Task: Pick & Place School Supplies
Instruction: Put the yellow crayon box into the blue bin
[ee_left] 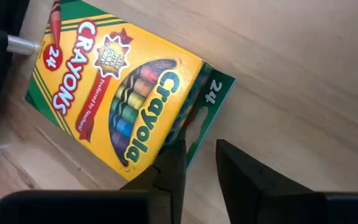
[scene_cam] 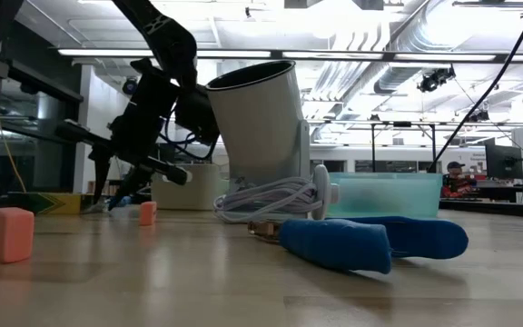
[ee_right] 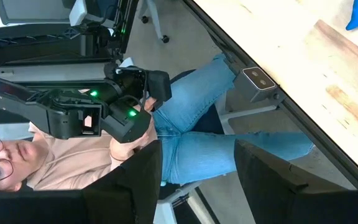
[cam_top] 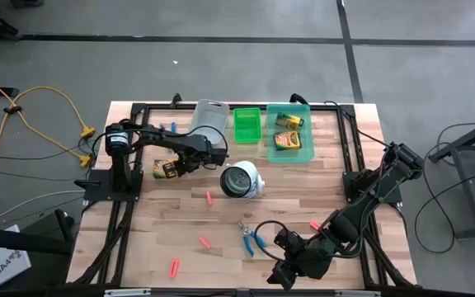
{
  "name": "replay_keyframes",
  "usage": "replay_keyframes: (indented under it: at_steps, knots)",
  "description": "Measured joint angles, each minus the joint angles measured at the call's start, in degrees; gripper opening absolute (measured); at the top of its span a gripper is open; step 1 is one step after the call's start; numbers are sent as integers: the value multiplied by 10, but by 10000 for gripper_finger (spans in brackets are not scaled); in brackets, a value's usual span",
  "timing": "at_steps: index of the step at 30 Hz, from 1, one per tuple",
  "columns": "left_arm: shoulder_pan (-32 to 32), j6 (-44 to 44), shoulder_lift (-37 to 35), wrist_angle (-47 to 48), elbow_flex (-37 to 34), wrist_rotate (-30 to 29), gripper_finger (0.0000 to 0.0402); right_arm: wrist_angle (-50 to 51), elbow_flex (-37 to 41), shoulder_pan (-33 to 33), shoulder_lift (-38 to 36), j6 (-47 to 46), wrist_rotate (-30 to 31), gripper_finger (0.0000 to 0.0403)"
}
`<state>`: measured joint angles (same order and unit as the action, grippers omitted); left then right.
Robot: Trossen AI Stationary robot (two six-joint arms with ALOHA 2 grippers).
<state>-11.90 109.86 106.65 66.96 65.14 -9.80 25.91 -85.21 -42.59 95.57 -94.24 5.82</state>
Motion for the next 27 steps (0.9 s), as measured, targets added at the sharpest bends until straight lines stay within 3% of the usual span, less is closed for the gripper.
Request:
replay_keyframes:
  at_steps: [27]
  knots:
    - [1,-10,1,20,0,-6,71,0,0,0,0,0,0,189]
